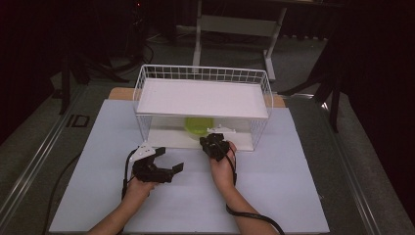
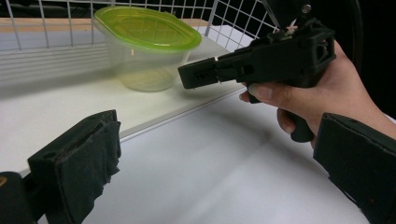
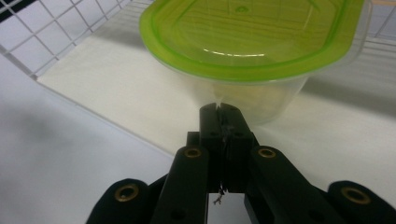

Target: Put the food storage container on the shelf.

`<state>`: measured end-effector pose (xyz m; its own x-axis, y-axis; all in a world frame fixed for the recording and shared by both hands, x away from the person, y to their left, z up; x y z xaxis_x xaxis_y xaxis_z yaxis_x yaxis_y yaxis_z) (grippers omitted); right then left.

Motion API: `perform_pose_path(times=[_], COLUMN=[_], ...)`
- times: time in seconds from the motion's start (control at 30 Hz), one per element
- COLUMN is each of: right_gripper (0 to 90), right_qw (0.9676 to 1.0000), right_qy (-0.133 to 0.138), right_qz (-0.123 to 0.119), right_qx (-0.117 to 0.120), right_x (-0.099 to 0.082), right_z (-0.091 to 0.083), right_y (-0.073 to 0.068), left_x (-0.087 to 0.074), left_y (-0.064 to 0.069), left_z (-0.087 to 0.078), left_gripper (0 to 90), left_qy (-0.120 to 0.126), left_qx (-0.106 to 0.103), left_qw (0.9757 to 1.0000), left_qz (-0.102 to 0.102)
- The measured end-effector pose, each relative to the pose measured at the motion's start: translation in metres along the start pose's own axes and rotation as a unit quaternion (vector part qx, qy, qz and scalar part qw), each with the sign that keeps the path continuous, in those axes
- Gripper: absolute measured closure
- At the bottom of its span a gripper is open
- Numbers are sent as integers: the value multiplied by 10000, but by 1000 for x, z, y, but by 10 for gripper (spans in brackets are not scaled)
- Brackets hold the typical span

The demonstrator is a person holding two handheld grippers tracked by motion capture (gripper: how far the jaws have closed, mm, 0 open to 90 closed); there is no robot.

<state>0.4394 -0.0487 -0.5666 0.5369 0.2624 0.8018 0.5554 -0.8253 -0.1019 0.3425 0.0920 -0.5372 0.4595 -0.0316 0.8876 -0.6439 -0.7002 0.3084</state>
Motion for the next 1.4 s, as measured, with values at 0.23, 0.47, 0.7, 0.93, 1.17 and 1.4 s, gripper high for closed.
perform_pose_path(times=[0.23, 0.47, 0.7, 0.93, 1.17, 1.4], right_gripper=[857, 845, 724, 471, 247, 204], right_qw=[9998, 9999, 9992, 9978, 9958, 9939], right_qy=[-8, 33, 325, 582, 619, 741], right_qz=[-87, -120, -183, -40, -83, -28], right_qx=[-177, -83, 112, 316, 664, 820], right_x=[1, -3, -4, -2, -5, -13], right_z=[2, -8, -42, -67, -81, -94], right_y=[6, 3, -4, -8, -10, -11], left_x=[0, 1, 7, 16, 18, 16], left_y=[1, 1, 4, 12, 24, 37], left_z=[0, 0, 0, -2, -4, -11], left_gripper=[17, 17, 17, 17, 17, 17], left_qy=[-8, 37, 113, 137, 138, 86], left_qx=[5, -31, -64, -111, -268, -424], left_qw=[10000, 10000, 9995, 9991, 9986, 9979], left_qz=[72, 79, 275, 381, 424, 479])
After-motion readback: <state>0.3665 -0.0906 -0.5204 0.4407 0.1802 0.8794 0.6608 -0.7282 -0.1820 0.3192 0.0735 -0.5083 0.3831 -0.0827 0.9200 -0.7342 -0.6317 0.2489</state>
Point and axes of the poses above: each handheld gripper's, and its own axes: z roughly forward along the jaws, x roughly out of its top, y roughly to its right, the point moved 8 cm from there along z, roughly forward along the jaws, and after that the axes turned 3 degrees about -z, right-handed, at the moved point
